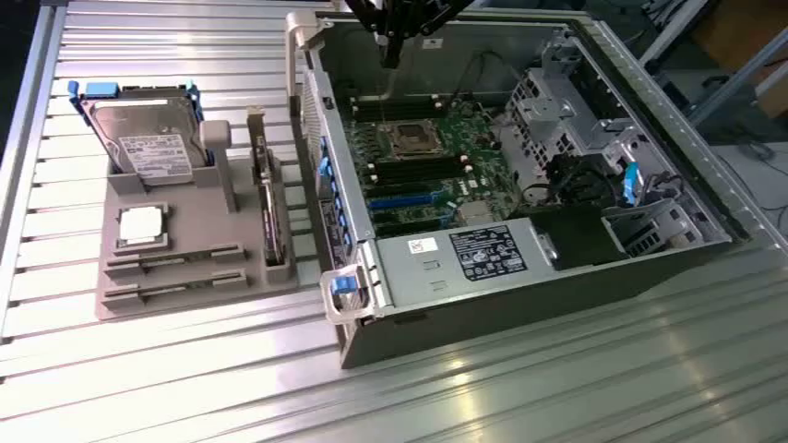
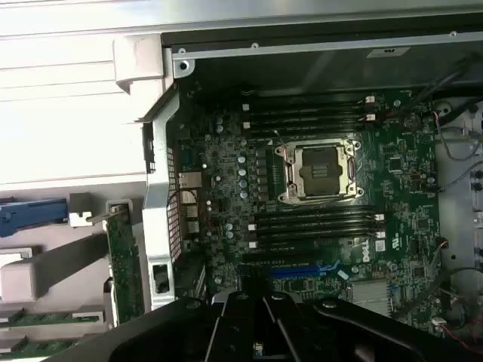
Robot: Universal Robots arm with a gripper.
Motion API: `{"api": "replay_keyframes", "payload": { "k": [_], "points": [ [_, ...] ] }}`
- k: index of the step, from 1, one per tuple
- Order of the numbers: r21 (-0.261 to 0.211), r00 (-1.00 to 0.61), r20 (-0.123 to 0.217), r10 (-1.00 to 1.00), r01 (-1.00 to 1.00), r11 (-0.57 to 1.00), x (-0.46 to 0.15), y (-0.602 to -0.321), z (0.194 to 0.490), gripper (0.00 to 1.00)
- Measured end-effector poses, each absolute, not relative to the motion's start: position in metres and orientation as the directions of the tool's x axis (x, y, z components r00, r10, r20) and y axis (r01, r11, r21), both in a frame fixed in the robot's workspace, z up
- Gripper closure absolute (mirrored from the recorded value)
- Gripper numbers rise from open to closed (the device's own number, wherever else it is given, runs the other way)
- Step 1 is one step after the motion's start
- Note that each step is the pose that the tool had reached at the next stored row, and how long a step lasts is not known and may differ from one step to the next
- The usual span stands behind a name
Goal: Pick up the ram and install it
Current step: 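Reach for the ram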
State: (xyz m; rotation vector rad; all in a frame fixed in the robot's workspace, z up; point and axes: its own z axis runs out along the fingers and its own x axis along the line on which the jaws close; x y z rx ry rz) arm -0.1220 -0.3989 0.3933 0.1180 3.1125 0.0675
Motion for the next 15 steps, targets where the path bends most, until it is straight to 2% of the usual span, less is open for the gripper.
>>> {"api": "replay_keyframes", "payload": {
  "k": [15],
  "points": [
    [0.044,-0.997,-0.024,0.076,0.075,0.996,-0.1347,-0.3989,0.3933,0.89]
  ]
}}
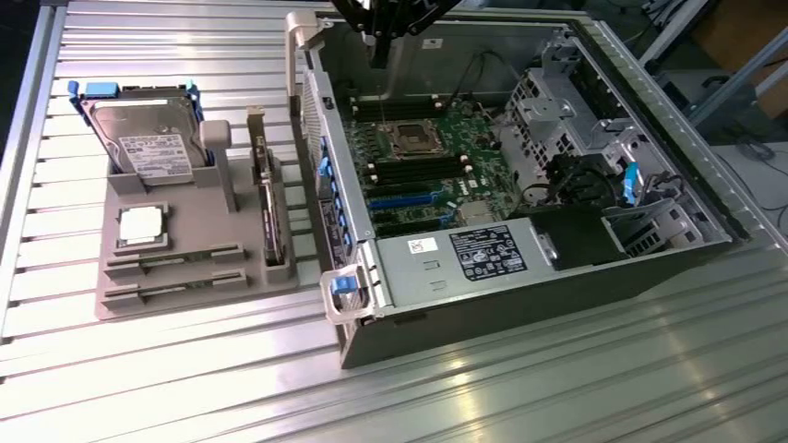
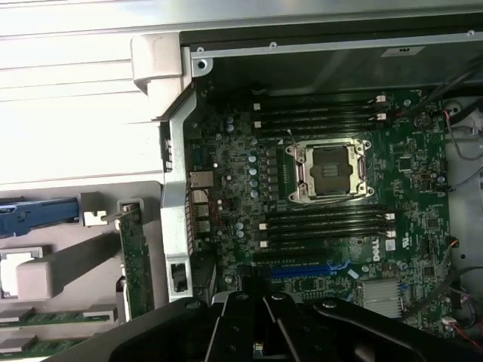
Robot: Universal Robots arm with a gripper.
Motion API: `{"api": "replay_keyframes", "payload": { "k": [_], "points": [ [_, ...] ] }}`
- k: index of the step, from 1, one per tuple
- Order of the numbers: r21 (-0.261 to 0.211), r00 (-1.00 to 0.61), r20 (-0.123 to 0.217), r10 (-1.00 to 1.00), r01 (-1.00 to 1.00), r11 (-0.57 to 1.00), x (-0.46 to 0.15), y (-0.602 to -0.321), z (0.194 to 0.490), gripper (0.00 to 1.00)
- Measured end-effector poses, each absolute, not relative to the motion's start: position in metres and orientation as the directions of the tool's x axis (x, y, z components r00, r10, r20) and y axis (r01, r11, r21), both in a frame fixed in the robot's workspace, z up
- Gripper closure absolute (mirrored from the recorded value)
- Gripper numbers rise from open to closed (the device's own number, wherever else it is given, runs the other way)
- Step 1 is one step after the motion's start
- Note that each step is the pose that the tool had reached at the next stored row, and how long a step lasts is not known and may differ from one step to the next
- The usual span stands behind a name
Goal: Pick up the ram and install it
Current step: 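Reach for the ram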
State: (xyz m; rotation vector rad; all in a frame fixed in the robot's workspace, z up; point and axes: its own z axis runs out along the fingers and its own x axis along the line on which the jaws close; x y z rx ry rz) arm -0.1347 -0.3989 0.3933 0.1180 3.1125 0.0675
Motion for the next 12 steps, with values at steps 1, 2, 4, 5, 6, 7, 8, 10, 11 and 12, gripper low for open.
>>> {"api": "replay_keyframes", "payload": {
  "k": [1,2,4,5,6,7,8,10,11,12],
  "points": [
    [0.044,-0.997,-0.024,0.076,0.075,0.996,-0.1350,-0.3989,0.3933,0.89],
    [0.044,-0.997,-0.024,0.076,0.075,0.996,-0.1352,-0.3989,0.3933,0.89],
    [0.044,-0.997,-0.024,0.076,0.075,0.996,-0.1363,-0.3989,0.3933,0.89],
    [0.044,-0.997,-0.024,0.076,0.075,0.996,-0.1370,-0.3989,0.3933,0.89],
    [0.044,-0.997,-0.024,0.076,0.075,0.996,-0.1376,-0.3989,0.3933,0.89],
    [0.044,-0.997,-0.024,0.076,0.075,0.996,-0.1385,-0.3989,0.3933,0.89],
    [0.044,-0.997,-0.024,0.076,0.075,0.996,-0.1397,-0.3989,0.3933,0.89],
    [0.044,-0.997,-0.024,0.076,0.075,0.996,-0.1411,-0.3989,0.3933,0.89],
    [0.044,-0.997,-0.024,0.076,0.075,0.996,-0.1415,-0.3989,0.3933,0.89],
    [0.044,-0.997,-0.024,0.076,0.075,0.996,-0.1422,-0.3989,0.3933,0.89]
  ]
}}
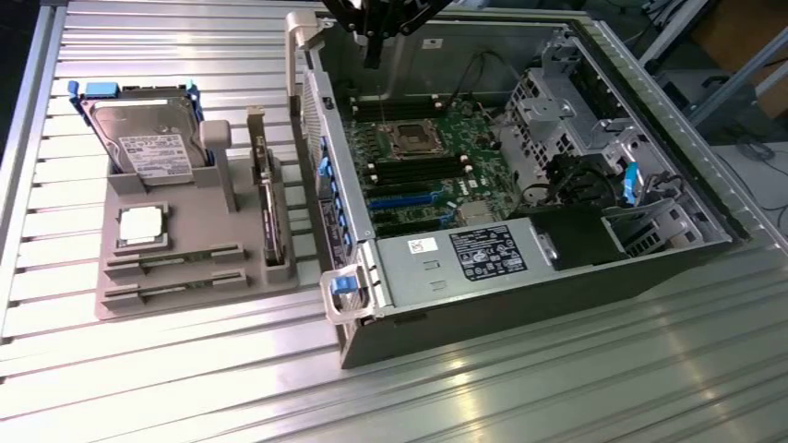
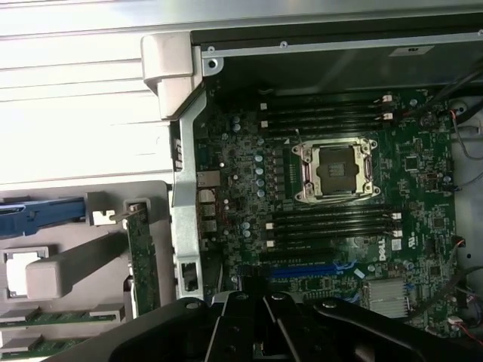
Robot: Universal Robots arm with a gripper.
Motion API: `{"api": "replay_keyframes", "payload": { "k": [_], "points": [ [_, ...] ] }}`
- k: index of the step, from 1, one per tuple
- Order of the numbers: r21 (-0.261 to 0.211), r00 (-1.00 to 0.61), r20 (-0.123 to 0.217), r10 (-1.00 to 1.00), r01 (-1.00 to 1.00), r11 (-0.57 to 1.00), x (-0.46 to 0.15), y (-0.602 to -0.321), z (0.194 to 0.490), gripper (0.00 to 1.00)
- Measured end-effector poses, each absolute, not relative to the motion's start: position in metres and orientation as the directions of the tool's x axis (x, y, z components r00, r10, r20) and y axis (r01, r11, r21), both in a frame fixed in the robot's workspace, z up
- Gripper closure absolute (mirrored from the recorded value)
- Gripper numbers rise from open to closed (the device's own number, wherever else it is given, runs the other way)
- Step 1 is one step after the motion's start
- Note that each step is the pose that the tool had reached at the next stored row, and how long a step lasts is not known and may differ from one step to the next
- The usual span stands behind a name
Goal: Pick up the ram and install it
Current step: 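Reach for the ram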
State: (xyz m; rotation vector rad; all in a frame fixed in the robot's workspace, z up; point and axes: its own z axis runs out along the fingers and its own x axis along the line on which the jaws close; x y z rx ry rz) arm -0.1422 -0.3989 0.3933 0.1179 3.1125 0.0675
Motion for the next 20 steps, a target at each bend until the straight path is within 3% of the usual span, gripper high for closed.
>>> {"api": "replay_keyframes", "payload": {
  "k": [20],
  "points": [
    [0.044,-0.997,-0.024,0.076,0.075,0.996,-0.157,-0.399,0.393,0.89]
  ]
}}
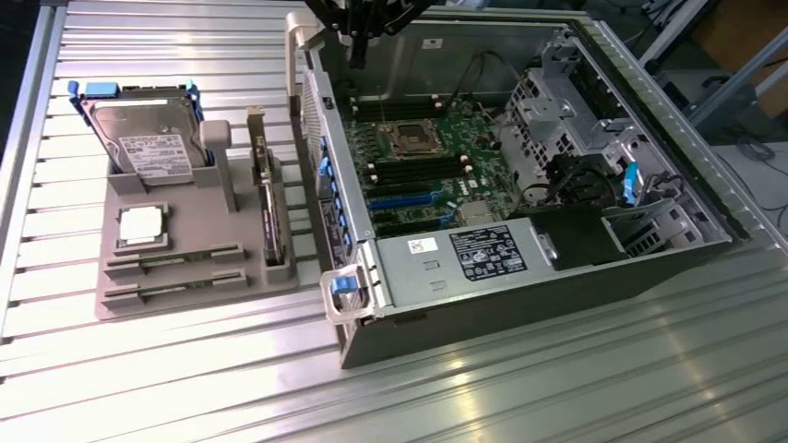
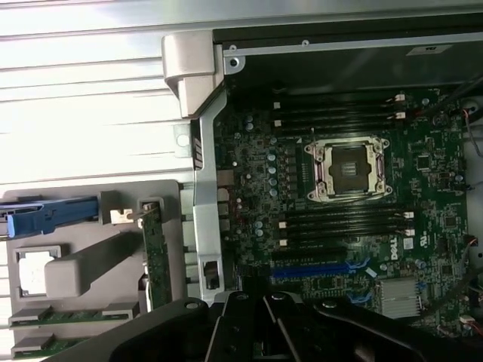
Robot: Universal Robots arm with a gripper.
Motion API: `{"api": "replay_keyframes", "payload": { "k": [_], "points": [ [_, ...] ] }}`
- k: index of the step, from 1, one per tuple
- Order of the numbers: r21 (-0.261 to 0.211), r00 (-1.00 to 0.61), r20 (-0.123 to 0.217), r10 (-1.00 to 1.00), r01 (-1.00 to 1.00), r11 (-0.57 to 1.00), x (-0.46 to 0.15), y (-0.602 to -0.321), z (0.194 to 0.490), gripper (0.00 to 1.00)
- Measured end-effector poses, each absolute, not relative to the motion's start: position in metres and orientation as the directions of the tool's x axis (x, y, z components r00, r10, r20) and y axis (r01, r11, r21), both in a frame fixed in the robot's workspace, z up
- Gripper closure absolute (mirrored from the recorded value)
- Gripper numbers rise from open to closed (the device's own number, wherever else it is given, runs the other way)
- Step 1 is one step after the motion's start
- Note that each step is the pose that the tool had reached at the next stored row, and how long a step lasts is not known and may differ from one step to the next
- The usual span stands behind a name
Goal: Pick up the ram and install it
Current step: 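Reach for the ram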
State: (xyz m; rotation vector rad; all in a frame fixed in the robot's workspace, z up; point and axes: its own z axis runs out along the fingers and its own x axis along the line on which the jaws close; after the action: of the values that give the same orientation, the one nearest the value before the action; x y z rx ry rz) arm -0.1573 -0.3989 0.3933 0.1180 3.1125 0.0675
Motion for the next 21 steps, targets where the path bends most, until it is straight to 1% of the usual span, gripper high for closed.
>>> {"api": "replay_keyframes", "payload": {
  "k": [21],
  "points": [
    [0.044,-0.997,-0.024,0.076,0.075,0.996,-0.181,-0.399,0.393,0.89]
  ]
}}
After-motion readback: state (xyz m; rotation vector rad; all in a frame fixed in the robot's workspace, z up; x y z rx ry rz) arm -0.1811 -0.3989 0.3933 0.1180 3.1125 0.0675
